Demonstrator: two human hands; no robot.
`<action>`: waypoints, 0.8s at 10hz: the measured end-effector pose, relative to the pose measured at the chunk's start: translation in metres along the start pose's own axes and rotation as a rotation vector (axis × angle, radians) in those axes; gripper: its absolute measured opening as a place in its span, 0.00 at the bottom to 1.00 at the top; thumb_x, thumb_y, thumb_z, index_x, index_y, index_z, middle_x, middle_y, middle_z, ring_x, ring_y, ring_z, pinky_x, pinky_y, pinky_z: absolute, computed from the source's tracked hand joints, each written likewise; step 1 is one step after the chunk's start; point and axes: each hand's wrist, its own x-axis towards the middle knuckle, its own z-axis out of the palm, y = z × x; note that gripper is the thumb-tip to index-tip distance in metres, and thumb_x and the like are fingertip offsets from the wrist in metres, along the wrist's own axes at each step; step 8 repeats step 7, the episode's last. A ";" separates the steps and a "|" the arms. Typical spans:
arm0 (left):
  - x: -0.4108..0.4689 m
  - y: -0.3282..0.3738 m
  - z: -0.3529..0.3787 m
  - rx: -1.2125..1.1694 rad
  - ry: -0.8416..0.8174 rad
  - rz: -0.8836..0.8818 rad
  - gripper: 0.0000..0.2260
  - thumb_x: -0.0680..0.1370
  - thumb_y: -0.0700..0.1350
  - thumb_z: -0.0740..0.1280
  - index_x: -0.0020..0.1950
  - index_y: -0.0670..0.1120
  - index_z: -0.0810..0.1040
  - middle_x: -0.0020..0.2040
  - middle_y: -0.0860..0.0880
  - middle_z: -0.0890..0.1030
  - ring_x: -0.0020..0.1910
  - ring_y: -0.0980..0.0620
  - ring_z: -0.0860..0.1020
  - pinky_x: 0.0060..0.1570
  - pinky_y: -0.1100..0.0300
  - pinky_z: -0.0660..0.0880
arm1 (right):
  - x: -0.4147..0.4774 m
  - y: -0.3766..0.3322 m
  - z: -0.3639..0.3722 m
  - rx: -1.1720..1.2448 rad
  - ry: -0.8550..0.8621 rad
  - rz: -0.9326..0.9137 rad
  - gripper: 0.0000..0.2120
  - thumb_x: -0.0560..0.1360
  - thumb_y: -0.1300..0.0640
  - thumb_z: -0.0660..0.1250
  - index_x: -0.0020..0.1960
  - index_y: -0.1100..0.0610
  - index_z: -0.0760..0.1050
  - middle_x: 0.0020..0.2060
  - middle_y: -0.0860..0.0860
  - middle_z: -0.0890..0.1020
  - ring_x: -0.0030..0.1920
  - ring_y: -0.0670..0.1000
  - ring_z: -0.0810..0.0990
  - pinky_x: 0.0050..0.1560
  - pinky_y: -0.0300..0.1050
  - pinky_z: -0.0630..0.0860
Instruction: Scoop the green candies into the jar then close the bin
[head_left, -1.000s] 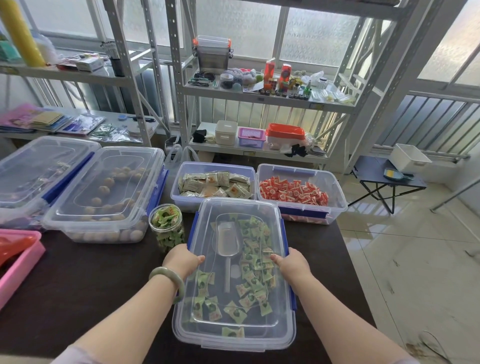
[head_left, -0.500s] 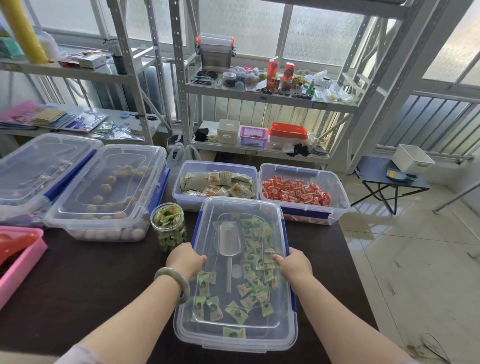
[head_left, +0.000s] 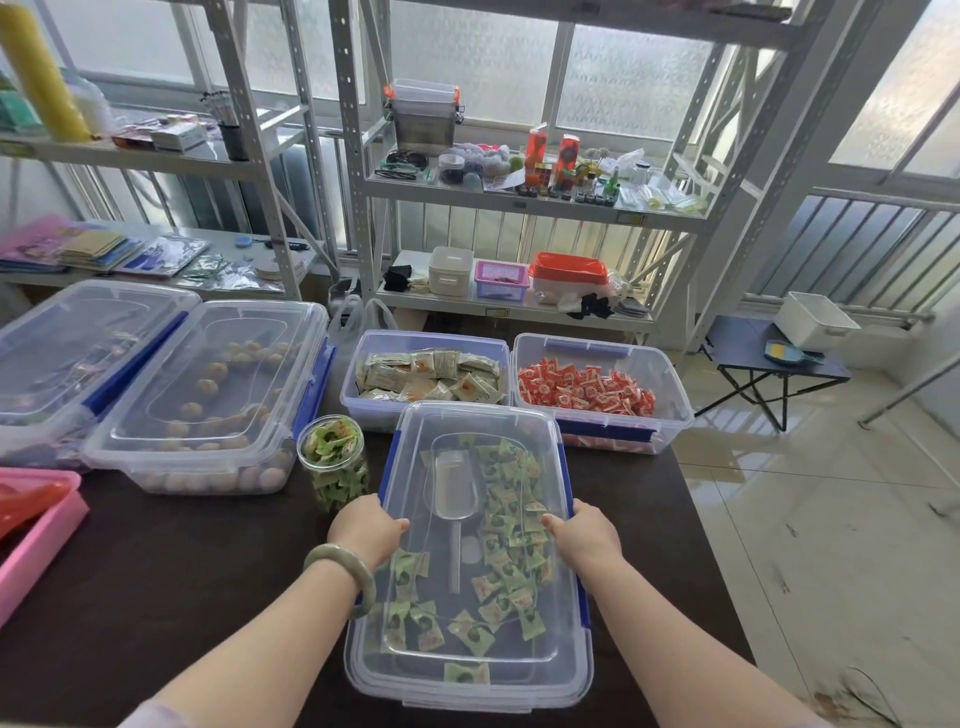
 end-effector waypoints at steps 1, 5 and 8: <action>-0.001 0.000 0.000 -0.021 -0.011 0.005 0.23 0.76 0.50 0.66 0.67 0.41 0.70 0.63 0.43 0.77 0.59 0.44 0.76 0.59 0.52 0.74 | -0.001 0.001 0.000 0.007 -0.004 -0.002 0.23 0.78 0.50 0.64 0.69 0.61 0.68 0.63 0.57 0.77 0.62 0.58 0.76 0.59 0.48 0.72; -0.006 0.007 0.005 -0.065 -0.053 -0.027 0.19 0.76 0.41 0.63 0.65 0.37 0.66 0.63 0.39 0.74 0.61 0.41 0.74 0.58 0.54 0.71 | 0.000 -0.001 0.000 -0.091 -0.134 0.044 0.36 0.78 0.50 0.62 0.77 0.60 0.48 0.70 0.58 0.69 0.67 0.57 0.72 0.62 0.48 0.72; -0.010 0.008 -0.011 -0.069 -0.110 0.010 0.22 0.76 0.44 0.64 0.68 0.38 0.66 0.64 0.40 0.73 0.58 0.44 0.75 0.56 0.55 0.73 | -0.004 -0.001 -0.012 -0.209 -0.183 0.002 0.31 0.75 0.51 0.65 0.73 0.59 0.60 0.65 0.56 0.74 0.58 0.54 0.76 0.56 0.46 0.77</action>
